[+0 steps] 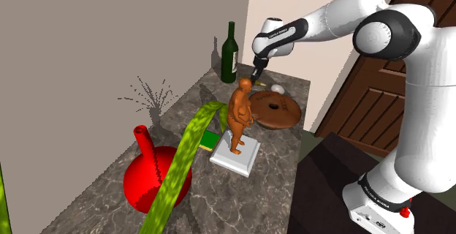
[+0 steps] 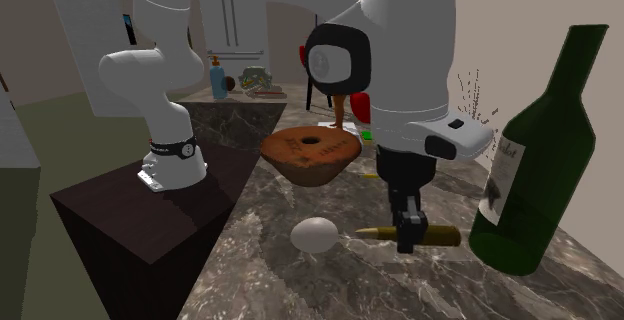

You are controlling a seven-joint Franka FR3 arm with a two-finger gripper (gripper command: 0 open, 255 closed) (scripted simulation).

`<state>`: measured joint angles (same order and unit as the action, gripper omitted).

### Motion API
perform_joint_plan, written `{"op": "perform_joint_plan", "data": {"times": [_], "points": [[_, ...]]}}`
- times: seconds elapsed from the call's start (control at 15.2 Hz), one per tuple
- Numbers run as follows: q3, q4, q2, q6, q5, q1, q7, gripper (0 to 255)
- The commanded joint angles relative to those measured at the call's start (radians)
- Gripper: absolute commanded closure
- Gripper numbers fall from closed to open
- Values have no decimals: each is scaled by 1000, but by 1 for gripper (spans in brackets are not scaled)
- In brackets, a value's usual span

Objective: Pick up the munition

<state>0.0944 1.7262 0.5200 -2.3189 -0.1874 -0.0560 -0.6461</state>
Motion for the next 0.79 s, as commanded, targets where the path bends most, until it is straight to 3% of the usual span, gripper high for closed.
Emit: {"op": "perform_joint_plan", "data": {"times": [0.0, 0.73], "points": [[2, -6, -15, 21, 4, 1, 4, 255], [10, -43, -75, 117, 19, 4, 20, 255]]}}
